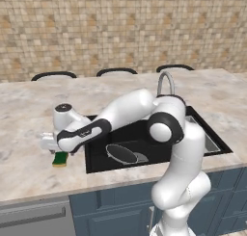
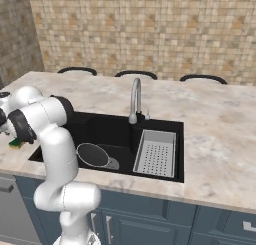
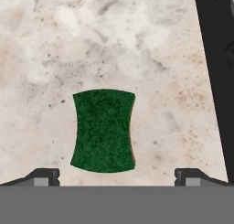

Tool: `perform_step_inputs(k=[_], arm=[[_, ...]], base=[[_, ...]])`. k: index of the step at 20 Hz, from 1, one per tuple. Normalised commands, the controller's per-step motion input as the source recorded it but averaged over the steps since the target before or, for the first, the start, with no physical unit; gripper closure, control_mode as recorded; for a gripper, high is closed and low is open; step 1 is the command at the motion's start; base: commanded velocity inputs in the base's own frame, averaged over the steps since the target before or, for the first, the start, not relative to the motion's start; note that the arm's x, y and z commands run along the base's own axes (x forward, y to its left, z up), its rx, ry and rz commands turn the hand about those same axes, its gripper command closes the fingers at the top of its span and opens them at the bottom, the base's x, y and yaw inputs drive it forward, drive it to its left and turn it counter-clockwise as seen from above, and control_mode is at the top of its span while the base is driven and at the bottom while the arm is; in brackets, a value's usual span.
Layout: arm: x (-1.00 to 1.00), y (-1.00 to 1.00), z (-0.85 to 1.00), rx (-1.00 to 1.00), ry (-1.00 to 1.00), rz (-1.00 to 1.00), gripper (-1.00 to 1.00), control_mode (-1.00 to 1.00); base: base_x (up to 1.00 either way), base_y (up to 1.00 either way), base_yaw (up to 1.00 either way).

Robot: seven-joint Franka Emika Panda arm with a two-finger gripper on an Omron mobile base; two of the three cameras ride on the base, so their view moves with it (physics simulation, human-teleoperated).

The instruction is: Pick the pan and sponge and place them into the sink. Then turn on the water.

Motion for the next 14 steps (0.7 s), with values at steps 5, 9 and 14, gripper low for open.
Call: perform_step_inputs(k=[5, 9, 14], arm=[[0.02, 0.03, -0.18, 0.02, 0.00, 0.00, -1.00, -1.00], [0.01, 0.00, -0.16, 0.01, 0.00, 0.00, -1.00, -1.00], [0.05, 0.01, -0.16, 0.00, 0.00, 0.00, -1.00, -1.00]], base=[[0.00, 0.00, 0.00], [0.00, 0.00, 0.00], [0.00, 0.00, 0.00]])
